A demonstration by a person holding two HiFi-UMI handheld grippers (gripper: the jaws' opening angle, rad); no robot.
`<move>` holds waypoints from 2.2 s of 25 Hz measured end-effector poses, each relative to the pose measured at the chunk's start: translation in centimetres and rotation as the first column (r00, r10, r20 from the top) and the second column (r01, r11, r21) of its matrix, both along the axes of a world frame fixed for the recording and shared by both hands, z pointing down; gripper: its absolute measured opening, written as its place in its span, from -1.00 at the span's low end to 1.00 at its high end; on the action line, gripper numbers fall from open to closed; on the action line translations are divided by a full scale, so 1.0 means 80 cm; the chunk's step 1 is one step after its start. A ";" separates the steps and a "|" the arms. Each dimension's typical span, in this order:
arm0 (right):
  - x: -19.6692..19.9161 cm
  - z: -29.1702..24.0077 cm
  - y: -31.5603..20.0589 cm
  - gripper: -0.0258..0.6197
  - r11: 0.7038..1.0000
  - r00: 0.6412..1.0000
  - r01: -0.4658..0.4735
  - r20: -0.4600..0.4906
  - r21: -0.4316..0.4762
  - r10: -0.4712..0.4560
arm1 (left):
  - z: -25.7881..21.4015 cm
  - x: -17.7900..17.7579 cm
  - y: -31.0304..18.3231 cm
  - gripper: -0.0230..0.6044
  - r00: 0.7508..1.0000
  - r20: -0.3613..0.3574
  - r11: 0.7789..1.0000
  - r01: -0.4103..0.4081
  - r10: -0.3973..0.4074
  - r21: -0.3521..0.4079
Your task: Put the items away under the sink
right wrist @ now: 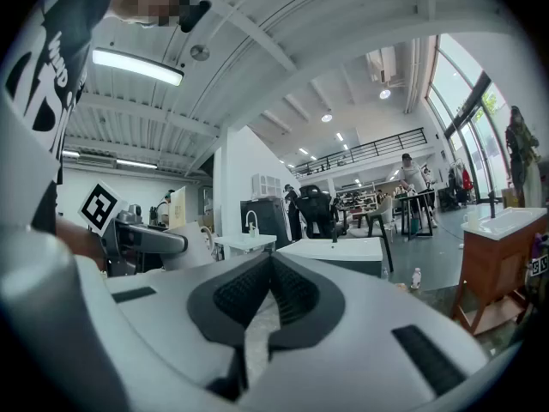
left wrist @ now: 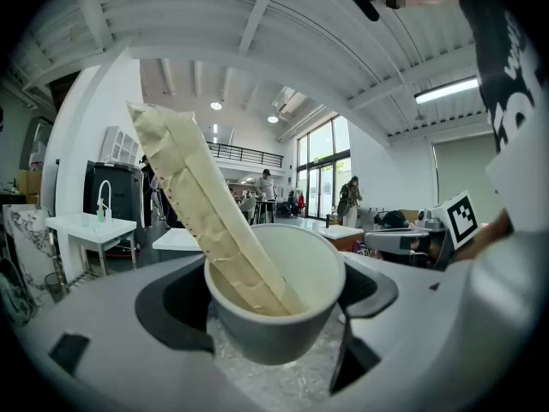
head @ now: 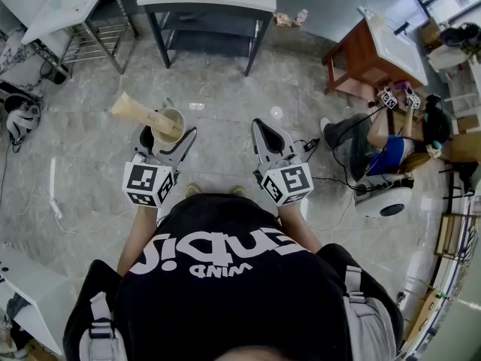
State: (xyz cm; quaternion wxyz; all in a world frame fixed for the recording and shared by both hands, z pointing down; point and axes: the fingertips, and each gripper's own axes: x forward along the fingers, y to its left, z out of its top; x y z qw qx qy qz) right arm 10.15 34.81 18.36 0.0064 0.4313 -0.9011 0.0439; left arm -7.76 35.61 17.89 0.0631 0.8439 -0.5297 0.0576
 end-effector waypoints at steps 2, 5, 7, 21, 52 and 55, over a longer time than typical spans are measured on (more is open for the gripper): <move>0.000 0.003 -0.002 -0.87 1.000 1.000 -0.001 0.000 -0.001 0.001 | 0.000 0.002 -0.003 0.49 1.000 0.002 1.000 -0.008 0.008 0.006; -0.005 0.002 -0.005 -0.87 1.000 1.000 -0.005 0.009 -0.001 0.005 | 0.000 -0.003 -0.006 0.49 1.000 0.002 1.000 -0.014 0.014 0.005; -0.010 -0.001 -0.006 -0.86 1.000 1.000 -0.010 0.018 0.001 0.010 | 0.000 -0.010 -0.008 0.49 1.000 0.009 1.000 -0.018 0.018 0.005; -0.069 0.010 0.006 -0.86 0.993 0.992 -0.120 0.035 -0.023 0.120 | 0.007 -0.072 -0.025 0.49 0.990 0.050 0.991 -0.131 0.130 0.012; -0.037 0.012 -0.216 -0.86 0.987 0.986 -0.160 0.035 -0.015 0.160 | 0.018 -0.040 -0.245 0.49 0.982 0.050 0.983 -0.183 0.183 0.001; -0.019 0.008 -0.262 -0.86 0.988 0.988 -0.152 0.032 -0.018 0.152 | 0.010 -0.022 -0.290 0.49 0.982 0.056 0.984 -0.181 0.180 0.004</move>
